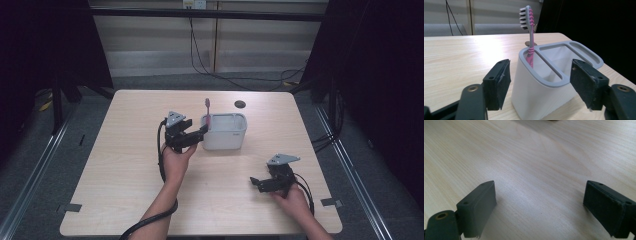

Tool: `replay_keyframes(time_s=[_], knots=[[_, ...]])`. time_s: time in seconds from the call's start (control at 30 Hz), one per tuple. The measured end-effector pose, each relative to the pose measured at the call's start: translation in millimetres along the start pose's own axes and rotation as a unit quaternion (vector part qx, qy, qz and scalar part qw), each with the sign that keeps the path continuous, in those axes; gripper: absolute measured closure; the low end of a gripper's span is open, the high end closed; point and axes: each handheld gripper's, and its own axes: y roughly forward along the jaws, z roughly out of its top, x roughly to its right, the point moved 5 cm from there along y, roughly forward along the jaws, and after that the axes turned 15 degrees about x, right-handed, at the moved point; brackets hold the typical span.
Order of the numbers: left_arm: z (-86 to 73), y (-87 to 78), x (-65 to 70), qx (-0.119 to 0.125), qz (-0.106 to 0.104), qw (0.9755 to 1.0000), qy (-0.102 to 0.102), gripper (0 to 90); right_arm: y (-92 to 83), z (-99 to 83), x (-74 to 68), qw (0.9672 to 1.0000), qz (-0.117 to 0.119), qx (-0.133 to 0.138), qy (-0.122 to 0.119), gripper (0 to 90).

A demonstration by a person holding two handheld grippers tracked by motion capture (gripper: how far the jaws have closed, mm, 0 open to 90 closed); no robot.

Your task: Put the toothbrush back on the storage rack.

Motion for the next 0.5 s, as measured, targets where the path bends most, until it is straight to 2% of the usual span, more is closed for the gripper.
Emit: replay_keyframes(time_s=[0.5], knots=[[-0.2,-13.2,-14.0,-0.013,-0.004,0.9999,-0.003,21.1,0.0,0.0,0.0,1.0000,0.000,0.000,0.000,10.3]])
